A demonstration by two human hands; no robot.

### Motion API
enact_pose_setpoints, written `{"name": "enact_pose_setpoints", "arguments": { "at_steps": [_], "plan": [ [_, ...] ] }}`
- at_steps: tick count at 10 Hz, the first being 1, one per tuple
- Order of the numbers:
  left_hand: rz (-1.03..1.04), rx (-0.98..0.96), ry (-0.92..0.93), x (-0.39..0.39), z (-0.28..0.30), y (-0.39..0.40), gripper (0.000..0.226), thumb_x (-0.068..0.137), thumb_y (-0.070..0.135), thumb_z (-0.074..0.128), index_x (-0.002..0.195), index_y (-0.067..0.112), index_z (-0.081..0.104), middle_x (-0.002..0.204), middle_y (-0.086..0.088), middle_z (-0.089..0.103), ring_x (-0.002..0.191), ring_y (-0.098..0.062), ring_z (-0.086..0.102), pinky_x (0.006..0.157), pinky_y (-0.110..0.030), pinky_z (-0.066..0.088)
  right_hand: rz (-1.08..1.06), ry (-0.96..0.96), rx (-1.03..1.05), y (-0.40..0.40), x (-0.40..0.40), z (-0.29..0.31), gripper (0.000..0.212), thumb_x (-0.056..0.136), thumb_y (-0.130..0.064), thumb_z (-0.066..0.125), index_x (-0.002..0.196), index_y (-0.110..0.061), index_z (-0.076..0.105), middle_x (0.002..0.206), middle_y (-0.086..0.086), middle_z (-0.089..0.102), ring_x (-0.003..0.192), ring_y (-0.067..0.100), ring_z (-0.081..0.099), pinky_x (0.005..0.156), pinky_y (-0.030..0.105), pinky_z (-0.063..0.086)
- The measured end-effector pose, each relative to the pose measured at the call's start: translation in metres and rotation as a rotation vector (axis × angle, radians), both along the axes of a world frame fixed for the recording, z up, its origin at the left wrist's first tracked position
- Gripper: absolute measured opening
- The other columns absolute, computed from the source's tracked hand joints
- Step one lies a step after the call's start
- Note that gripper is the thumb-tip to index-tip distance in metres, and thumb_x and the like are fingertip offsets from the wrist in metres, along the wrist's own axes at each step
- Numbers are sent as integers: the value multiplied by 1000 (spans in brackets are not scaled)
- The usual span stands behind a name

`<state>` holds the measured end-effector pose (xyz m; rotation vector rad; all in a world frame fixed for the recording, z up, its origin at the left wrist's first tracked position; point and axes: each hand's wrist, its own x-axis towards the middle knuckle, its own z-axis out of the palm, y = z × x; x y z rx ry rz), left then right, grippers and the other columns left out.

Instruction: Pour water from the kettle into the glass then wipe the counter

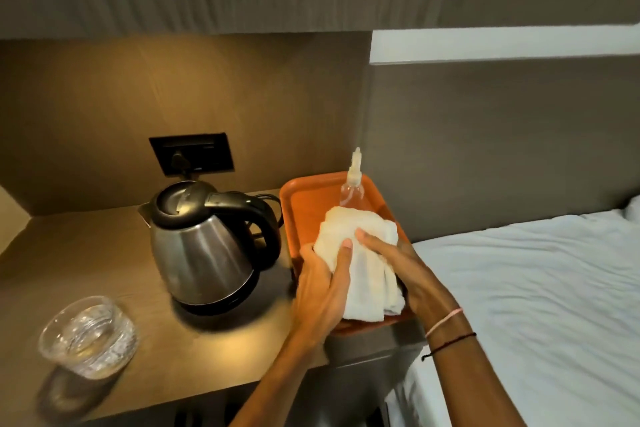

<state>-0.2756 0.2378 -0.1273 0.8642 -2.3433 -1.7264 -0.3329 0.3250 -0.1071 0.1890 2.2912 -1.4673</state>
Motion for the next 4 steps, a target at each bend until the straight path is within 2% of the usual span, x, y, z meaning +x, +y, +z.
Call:
{"name": "enact_pose_setpoints", "arguments": {
  "at_steps": [1,2,3,4],
  "plan": [
    [-117,75,-45,-15,-12,-3,61,100,59,36,153,34,22,151,3,40,123,-17,47,97,-32,40,1,49,-165,37,-33,-26,43,84,-50,74,119,-30,58,125,3,69,97,17,70,69,26,61],
    [-275,-57,-54,-14,-27,-12,53,103,44,45,152,26,33,149,2,47,133,-20,49,106,-32,43,85,153,-61,59,-41,-31,35,81,-56,73,105,-33,61,113,-1,72,94,12,67,60,17,51],
    [-254,-262,-64,-13,-30,-15,52,99,43,55,144,17,46,141,-6,58,129,-26,54,107,-41,49,83,303,194,39,-45,-39,56,77,-66,69,113,-24,61,112,5,69,100,28,66,76,39,60],
    [-198,-461,8,-1,-13,-20,48,94,47,63,132,19,56,124,-4,67,113,-24,65,95,-42,56,-40,527,530,35,-30,-29,70,77,-73,63,118,-16,62,118,12,63,107,34,62,84,48,56]
  ]
}}
